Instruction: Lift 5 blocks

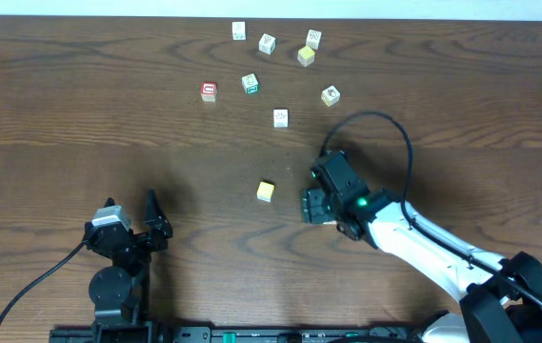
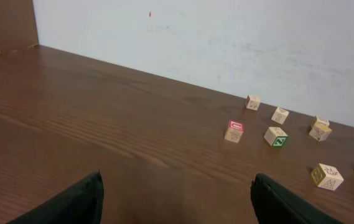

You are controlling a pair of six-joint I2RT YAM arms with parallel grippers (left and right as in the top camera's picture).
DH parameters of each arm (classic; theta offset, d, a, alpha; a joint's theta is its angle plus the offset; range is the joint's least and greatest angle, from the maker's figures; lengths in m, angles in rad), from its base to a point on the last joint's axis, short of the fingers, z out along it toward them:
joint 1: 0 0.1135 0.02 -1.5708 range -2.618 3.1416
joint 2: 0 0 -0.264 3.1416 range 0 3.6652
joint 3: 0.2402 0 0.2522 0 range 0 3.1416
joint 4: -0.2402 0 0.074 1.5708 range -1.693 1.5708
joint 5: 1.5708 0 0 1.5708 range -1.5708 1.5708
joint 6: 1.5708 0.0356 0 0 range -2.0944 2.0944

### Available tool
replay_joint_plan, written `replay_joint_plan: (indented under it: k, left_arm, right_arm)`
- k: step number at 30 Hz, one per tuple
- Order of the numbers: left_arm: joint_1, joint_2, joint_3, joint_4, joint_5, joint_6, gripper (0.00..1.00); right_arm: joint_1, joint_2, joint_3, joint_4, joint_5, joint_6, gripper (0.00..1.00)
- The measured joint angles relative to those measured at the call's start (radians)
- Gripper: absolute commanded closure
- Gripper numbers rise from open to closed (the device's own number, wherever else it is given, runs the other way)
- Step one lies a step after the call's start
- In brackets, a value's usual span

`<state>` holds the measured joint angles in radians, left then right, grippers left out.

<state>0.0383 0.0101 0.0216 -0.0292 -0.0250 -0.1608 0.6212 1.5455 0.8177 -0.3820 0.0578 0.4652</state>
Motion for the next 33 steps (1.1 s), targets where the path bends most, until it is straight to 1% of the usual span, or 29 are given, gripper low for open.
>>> replay_joint_plan:
  k: [4, 9, 17, 23, 27, 30, 31, 33]
  left_arm:
    - [0.000, 0.000, 0.000, 0.000, 0.000, 0.000, 0.24]
    - [0.000, 0.000, 0.000, 0.000, 0.000, 0.000, 0.24]
    - [0.000, 0.000, 0.000, 0.000, 0.000, 0.000, 0.24]
    - [0.000, 0.000, 0.000, 0.000, 0.000, 0.000, 0.24]
    - [0.000, 0.000, 0.000, 0.000, 0.000, 0.000, 0.24]
    - [0.000, 0.000, 0.000, 0.000, 0.000, 0.000, 0.24]
    - [0.000, 0.000, 0.000, 0.000, 0.000, 0.000, 0.24]
    - [0.000, 0.000, 0.000, 0.000, 0.000, 0.000, 0.24]
  right_arm:
    - [0.000, 0.000, 0.102, -0.048, -0.006, -0.056, 0.01]
    - [0.000, 0.000, 0.196, -0.053, -0.013, -0.063, 0.03]
    - [0.000, 0.001, 0.204, -0.035, -0.023, 0.025, 0.05]
    - [0.000, 0.015, 0.206, 0.081, -0.025, 0.027, 0.03]
    - [-0.002, 0.097, 0.252, 0.103, -0.025, 0.014, 0.02]
    - [-0.007, 0.203, 0.340, 0.089, -0.027, -0.013, 0.02]
    - [-0.012, 0.234, 0.373, 0.082, -0.026, -0.022, 0.03]
    - [-0.028, 0.311, 0.464, 0.057, -0.025, -0.048, 0.08]
